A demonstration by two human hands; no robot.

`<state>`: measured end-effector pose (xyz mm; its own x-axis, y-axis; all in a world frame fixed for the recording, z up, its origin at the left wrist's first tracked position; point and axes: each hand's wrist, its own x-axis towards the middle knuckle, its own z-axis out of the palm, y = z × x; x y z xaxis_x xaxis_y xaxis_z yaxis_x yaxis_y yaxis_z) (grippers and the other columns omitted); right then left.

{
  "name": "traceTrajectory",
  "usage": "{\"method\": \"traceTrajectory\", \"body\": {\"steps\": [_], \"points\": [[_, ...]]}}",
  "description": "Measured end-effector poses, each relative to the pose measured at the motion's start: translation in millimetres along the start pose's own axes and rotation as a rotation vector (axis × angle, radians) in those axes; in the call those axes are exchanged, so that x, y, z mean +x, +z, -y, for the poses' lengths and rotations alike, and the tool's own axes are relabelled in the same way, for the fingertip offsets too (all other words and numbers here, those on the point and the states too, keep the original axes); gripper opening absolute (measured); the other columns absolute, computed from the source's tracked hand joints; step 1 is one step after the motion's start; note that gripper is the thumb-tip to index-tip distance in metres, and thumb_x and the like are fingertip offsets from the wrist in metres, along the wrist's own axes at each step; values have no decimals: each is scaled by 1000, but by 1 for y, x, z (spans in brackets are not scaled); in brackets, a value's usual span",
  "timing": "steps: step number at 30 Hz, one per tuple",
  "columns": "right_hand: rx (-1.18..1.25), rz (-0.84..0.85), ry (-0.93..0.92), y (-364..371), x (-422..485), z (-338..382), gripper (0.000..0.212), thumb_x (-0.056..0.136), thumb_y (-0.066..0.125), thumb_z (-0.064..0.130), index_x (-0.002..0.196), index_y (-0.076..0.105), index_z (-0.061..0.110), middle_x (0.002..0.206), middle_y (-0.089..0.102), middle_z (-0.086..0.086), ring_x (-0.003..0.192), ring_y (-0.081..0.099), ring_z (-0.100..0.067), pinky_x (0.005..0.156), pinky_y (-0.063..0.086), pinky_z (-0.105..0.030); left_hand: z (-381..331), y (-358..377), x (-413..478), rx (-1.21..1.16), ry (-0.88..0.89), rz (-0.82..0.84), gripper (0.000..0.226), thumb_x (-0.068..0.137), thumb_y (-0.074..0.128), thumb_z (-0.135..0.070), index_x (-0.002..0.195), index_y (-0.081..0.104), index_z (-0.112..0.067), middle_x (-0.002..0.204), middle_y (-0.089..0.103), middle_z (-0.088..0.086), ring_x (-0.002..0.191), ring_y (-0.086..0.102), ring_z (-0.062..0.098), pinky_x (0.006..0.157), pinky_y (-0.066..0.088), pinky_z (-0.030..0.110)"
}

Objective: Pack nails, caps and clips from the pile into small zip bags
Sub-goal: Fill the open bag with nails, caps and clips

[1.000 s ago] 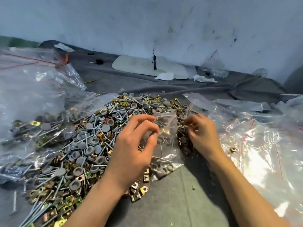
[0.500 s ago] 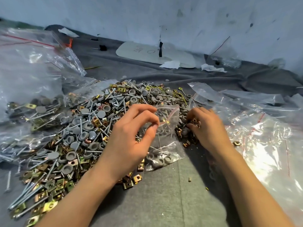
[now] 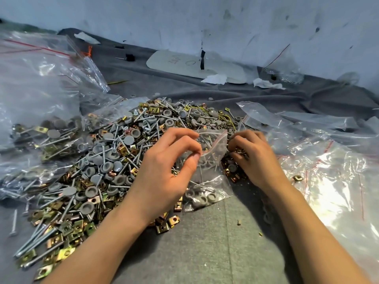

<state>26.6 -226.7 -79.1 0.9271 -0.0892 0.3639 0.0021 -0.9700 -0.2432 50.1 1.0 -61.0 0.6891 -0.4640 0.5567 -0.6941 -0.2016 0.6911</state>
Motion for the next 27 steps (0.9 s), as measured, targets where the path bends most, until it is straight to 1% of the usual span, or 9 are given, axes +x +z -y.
{"method": "traceTrajectory", "body": {"steps": [5, 9, 12, 14, 17, 20, 22, 25, 27], "points": [[14, -17, 3, 3, 0, 1, 22, 84, 70, 14, 105, 69, 13, 122, 60, -6, 118, 47, -29, 95, 44, -41, 0, -1, 0, -17, -12, 0, 7, 90, 56, -17, 91, 62, -19, 114, 57, -5, 102, 58, 7, 88, 49, 19], [33, -33, 11, 4, 0, 1, 19, 79, 74, 8, 98, 72, 10, 115, 63, -5, 113, 50, -31, 91, 45, -40, 0, -1, 0, -9, -8, -3, 6, 89, 56, -17, 90, 61, -21, 113, 58, -4, 101, 57, 5, 89, 47, 15], [39, -54, 8, 6, 0, 2, 14, 80, 72, 4, 94, 71, 6, 111, 65, -6, 111, 51, -32, 87, 46, -41, -1, -2, 0, -9, -6, -1, 6, 89, 56, -17, 90, 61, -21, 113, 58, -4, 102, 57, 4, 89, 45, 13], [63, -81, 13, 7, 0, 3, 11, 82, 70, 3, 93, 70, 4, 109, 65, -8, 110, 51, -33, 87, 46, -41, -1, -2, 0, -4, 0, -4, 6, 89, 56, -16, 90, 61, -20, 113, 58, -3, 102, 57, 5, 89, 45, 13], [87, -107, 55, 7, 1, 3, 10, 82, 70, 4, 92, 69, 3, 108, 65, -8, 111, 48, -31, 90, 43, -38, -1, -2, 0, -5, 0, -3, 6, 89, 56, -16, 90, 62, -17, 113, 58, -3, 101, 57, 5, 88, 46, 14], [74, -80, 111, 6, 2, 1, 17, 77, 77, 11, 90, 71, 3, 110, 63, -6, 113, 44, -30, 90, 36, -31, -1, -2, 0, -4, -2, -2, 7, 89, 56, -15, 90, 62, -17, 112, 58, -2, 100, 57, 4, 88, 46, 13], [52, -70, 130, 6, 2, 1, 17, 77, 77, 13, 89, 72, 3, 112, 63, -6, 115, 43, -29, 91, 36, -31, -2, -2, 0, 0, 1, -1, 6, 89, 56, -15, 90, 62, -18, 112, 58, -2, 99, 57, 3, 88, 45, 12], [2, -83, 114, 7, 3, 5, 14, 82, 72, 12, 93, 70, 3, 113, 64, -6, 118, 43, -28, 95, 36, -35, -1, -2, 0, 7, 4, 1, 6, 89, 56, -14, 90, 62, -16, 112, 58, -1, 99, 57, 3, 88, 44, 10], [2, -160, 99, 5, 3, 7, 13, 85, 67, 9, 95, 67, 1, 107, 65, -10, 110, 49, -31, 91, 39, -36, 0, -1, 0, 8, 0, 5, 7, 89, 56, -15, 91, 63, -15, 113, 58, -1, 100, 56, 3, 89, 43, 10]]}}
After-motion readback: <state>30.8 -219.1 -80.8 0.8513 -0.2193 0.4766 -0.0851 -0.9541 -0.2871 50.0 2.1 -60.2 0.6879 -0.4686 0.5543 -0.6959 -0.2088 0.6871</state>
